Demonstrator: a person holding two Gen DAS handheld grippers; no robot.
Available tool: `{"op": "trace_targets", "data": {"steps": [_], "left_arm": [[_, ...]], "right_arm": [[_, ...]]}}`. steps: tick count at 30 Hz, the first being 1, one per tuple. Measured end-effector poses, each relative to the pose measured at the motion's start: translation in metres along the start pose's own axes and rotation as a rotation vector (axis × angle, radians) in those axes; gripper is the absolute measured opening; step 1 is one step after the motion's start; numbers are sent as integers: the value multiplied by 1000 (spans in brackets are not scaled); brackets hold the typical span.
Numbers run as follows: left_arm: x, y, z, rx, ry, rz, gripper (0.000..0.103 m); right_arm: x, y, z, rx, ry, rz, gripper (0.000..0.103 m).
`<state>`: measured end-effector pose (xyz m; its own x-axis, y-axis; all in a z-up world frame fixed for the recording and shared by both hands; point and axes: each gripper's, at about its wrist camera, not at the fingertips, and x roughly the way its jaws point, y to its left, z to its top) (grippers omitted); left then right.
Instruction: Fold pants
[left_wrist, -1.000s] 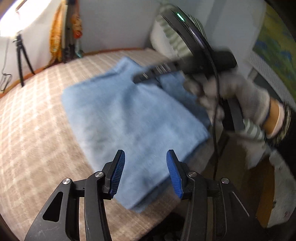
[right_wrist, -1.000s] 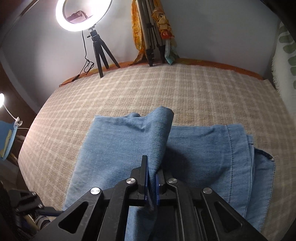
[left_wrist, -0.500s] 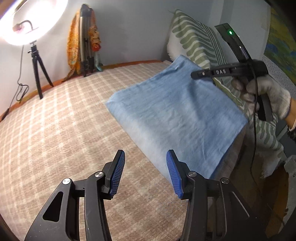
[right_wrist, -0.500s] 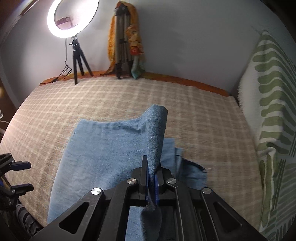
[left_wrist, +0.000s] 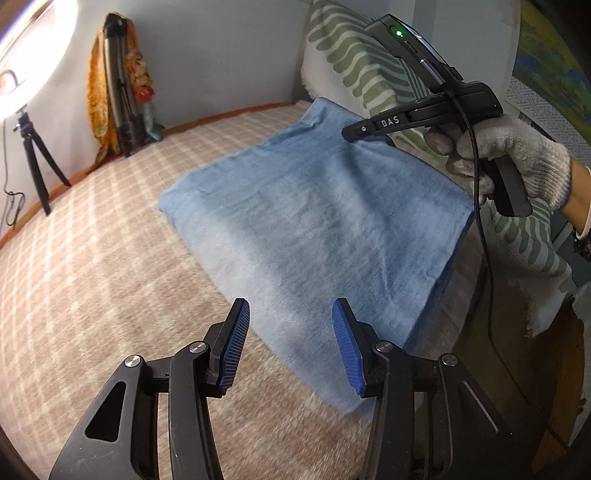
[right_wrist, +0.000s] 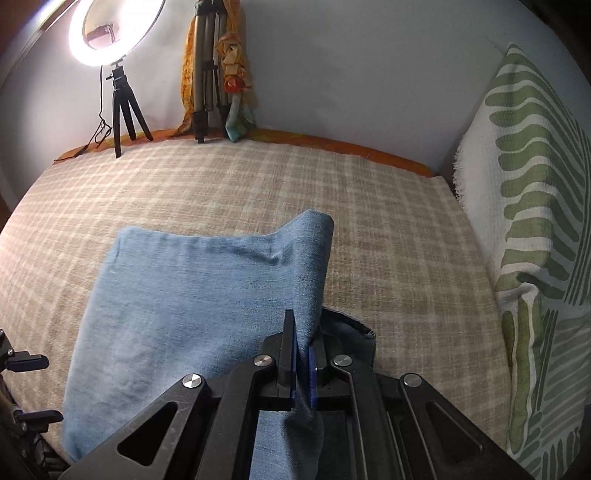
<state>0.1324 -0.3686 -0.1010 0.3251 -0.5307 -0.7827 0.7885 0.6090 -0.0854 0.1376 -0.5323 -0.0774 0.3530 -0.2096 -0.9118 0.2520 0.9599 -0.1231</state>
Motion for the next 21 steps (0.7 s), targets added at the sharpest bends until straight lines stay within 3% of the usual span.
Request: {"op": "trace_targets", "data": {"steps": [3,7,17,21], "left_arm": [[8,-3,-1,0,17,-5,45],[12,-5,-3,-1,23,-2,45],[9,-12,-2,-13,5,8,45],[4,-13,1,-7,-12,19,46]], "right_arm": [[12,-2,-8,1,12,-4,3],[17,-13,-22,65,-4,-1,15],[26,-44,-49,207,5,2,13],[13,-46,-51,225,-19,-7,25]]}}
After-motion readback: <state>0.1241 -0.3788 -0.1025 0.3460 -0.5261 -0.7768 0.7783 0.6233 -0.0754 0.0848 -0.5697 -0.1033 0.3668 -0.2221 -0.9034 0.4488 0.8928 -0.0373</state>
